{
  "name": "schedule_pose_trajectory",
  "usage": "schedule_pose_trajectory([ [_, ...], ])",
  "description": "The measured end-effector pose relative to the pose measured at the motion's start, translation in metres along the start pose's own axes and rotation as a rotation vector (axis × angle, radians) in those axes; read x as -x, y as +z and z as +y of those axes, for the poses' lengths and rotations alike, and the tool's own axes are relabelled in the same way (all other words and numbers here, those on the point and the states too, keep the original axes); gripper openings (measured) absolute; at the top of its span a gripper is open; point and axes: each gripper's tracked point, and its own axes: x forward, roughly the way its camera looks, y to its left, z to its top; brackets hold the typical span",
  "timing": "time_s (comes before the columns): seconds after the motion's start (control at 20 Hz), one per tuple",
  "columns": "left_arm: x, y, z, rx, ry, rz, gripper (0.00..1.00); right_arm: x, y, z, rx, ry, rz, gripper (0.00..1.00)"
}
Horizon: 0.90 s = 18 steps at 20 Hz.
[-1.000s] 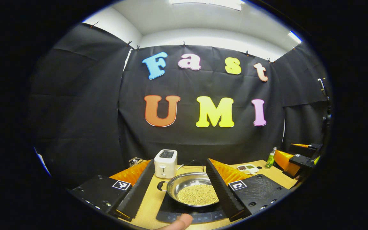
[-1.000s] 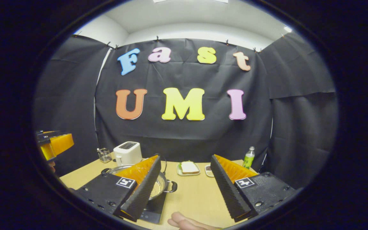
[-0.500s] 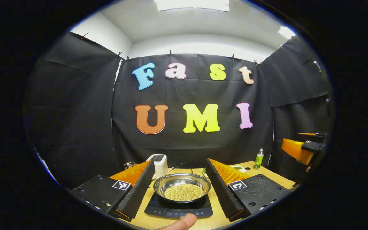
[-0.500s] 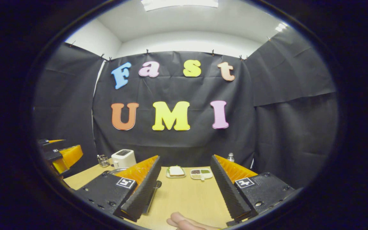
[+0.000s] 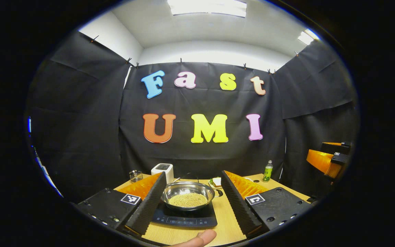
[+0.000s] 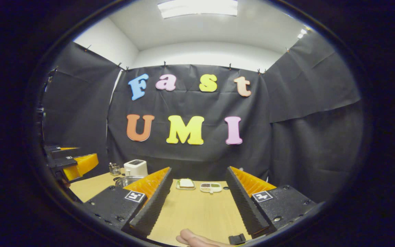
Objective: First push the handle of the pot to place it horizontally, then grasp the pot with both hands and set it on the induction cooktop.
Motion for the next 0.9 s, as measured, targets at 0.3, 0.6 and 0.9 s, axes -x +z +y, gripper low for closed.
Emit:
schedule_pose_trajectory([
  [0.3, 0.004, -0.006, 0.004, -0.007, -0.006, 0.007, 0.95, 0.006, -0.008, 0.008, -0.027, 0.027, 0.003, 0.96],
  [0.6, 0.005, -0.012, 0.007, -0.029, -0.012, 0.012, 0.95, 0.006, -0.008, 0.007, -0.038, 0.015, -0.02, 0.96],
  [0.9, 0.005, -0.018, -0.002, -0.033, -0.044, 0.03, 0.95, 0.003, -0.016, 0.002, -0.051, 0.01, 0.0, 0.96],
])
